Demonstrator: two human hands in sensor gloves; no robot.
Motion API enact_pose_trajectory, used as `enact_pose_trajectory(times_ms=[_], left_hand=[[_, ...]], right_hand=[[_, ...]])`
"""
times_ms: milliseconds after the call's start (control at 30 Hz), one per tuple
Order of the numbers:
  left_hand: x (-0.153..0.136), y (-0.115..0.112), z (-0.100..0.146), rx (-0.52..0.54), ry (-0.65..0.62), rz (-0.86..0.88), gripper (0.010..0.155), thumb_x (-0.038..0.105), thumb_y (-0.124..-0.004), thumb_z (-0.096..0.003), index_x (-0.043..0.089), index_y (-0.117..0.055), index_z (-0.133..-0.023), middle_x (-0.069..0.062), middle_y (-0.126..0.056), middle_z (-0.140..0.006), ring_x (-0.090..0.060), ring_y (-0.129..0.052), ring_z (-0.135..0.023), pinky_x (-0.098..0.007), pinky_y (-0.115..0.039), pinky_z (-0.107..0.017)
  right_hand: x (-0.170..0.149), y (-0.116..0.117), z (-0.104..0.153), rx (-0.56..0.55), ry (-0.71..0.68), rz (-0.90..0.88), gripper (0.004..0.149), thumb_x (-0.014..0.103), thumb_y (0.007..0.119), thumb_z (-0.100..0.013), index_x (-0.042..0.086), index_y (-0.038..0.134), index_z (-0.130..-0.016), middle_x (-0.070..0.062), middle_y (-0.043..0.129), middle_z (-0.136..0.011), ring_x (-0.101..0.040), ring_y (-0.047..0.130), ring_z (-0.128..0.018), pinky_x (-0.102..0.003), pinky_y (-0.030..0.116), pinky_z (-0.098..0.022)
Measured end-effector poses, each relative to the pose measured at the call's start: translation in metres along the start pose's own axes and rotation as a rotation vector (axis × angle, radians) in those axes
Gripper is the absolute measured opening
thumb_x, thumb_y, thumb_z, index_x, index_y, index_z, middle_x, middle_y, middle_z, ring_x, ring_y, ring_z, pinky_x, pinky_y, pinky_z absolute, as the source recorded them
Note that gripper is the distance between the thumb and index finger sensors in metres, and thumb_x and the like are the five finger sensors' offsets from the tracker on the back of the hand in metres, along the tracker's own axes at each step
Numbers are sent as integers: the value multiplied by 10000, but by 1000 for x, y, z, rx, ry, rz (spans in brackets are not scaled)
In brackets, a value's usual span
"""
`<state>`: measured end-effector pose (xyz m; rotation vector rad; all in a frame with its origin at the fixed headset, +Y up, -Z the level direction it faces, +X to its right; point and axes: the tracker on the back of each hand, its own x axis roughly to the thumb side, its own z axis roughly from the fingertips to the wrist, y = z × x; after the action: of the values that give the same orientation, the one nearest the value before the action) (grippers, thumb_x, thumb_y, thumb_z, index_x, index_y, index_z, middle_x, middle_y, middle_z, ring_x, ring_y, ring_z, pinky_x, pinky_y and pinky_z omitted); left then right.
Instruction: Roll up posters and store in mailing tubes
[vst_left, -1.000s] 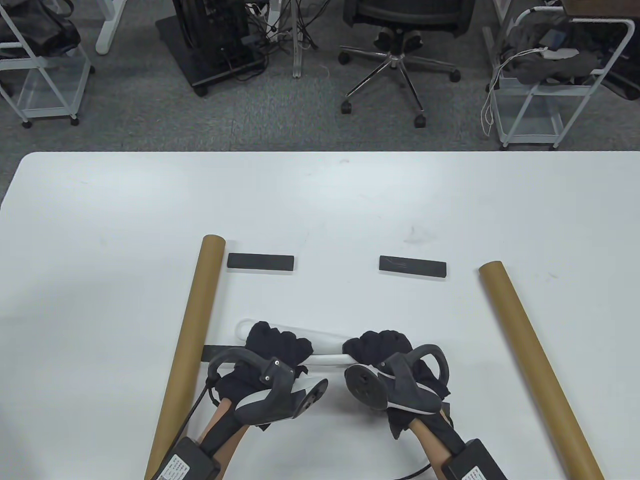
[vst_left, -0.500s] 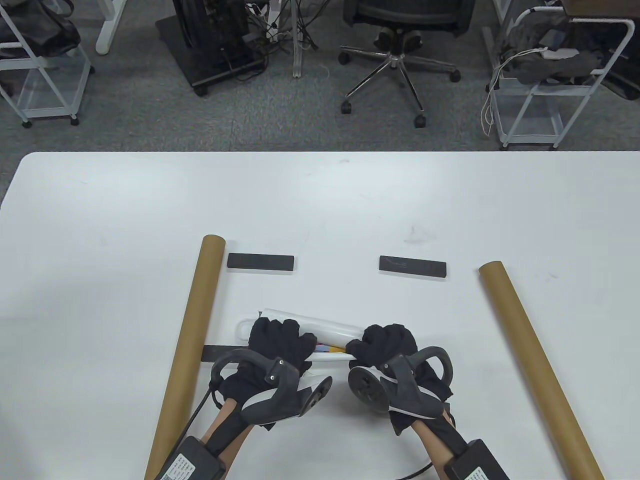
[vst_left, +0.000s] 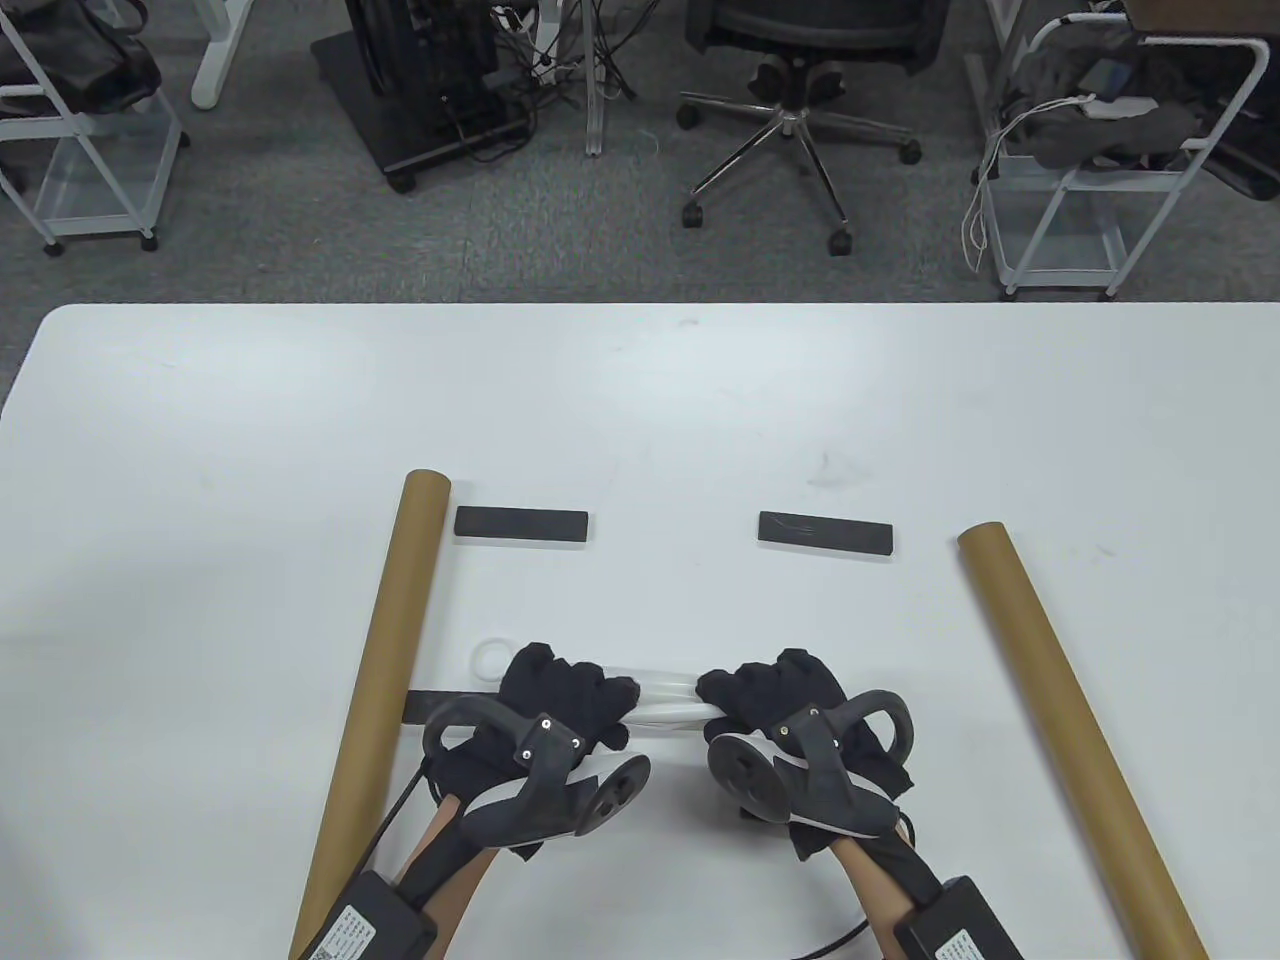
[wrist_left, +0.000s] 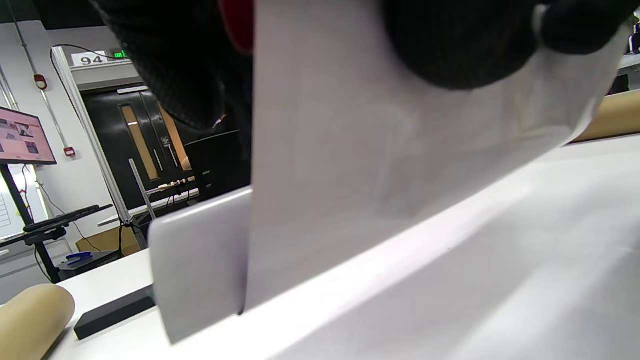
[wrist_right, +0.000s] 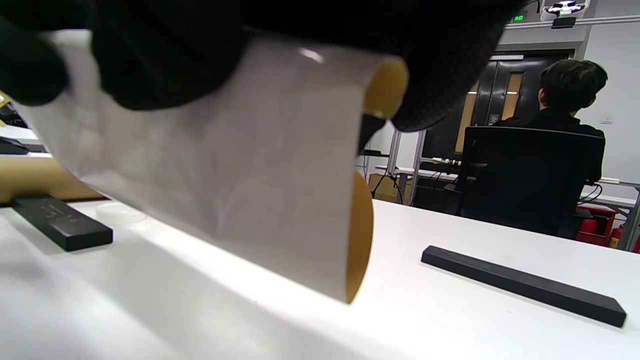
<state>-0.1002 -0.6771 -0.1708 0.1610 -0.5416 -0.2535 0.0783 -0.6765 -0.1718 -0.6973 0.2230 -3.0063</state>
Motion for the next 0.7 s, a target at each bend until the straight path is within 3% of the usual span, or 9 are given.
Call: enact_pose_trajectory(times_ms=[133,333,433,467,533,633,700], left_hand=[[-2,-4,-4,-25,5,19,486,496,-687,-448,393,-804,-908,154,-993,-767,-91,-1071,-639,-452,-791,-747],[-4,-6,-5,-49,16,21,464,428,-627,-481,351,-780,-912,111,-968,-747,-122,-1033,-578,-477,-780,-742],[-5,-6,-6,-45,22,33,446,428,-617,-493,329,-749,-908,94,-941,-728,-140,-991,-542,-497,-764,-746],[-5,-4,-7,-26,21,26,448,489,-693,-453,345,-748,-874,112,-929,-695,-129,-974,-521,-494,-764,-747],[-2,-1,-7,-7,5,-23,423,536,-774,-390,371,-769,-779,145,-927,-639,-105,-973,-489,-480,-780,-741],[6,0,-6,-25,-26,-89,327,547,-795,-378,381,-807,-659,162,-935,-589,-102,-990,-488,-483,-780,-744],[13,2,-2,-9,-47,-153,294,553,-784,-393,393,-820,-638,173,-950,-594,-102,-1013,-524,-480,-780,-748]], right_hand=[[3,3,-3,69,1,8,475,375,720,-443,215,762,-889,-7,935,-816,-247,1016,-664,-555,751,-658],[9,4,-5,167,-21,-61,477,309,617,-519,134,649,-962,-61,846,-787,-304,911,-613,-640,680,-668],[9,3,-4,190,-22,-67,554,382,657,-505,115,597,-987,-50,807,-763,-298,871,-575,-653,661,-669],[8,3,-4,184,-22,-32,605,431,696,-472,128,586,-985,-24,798,-746,-274,869,-555,-640,675,-668],[8,4,-2,115,-35,12,552,417,734,-451,175,634,-937,21,827,-685,-230,894,-504,-603,725,-648],[9,4,-1,105,-36,5,460,406,742,-448,223,703,-868,32,856,-646,-221,911,-477,-589,741,-641],[9,3,2,86,-32,9,419,407,740,-450,243,757,-836,18,879,-669,-246,932,-527,-600,724,-655]])
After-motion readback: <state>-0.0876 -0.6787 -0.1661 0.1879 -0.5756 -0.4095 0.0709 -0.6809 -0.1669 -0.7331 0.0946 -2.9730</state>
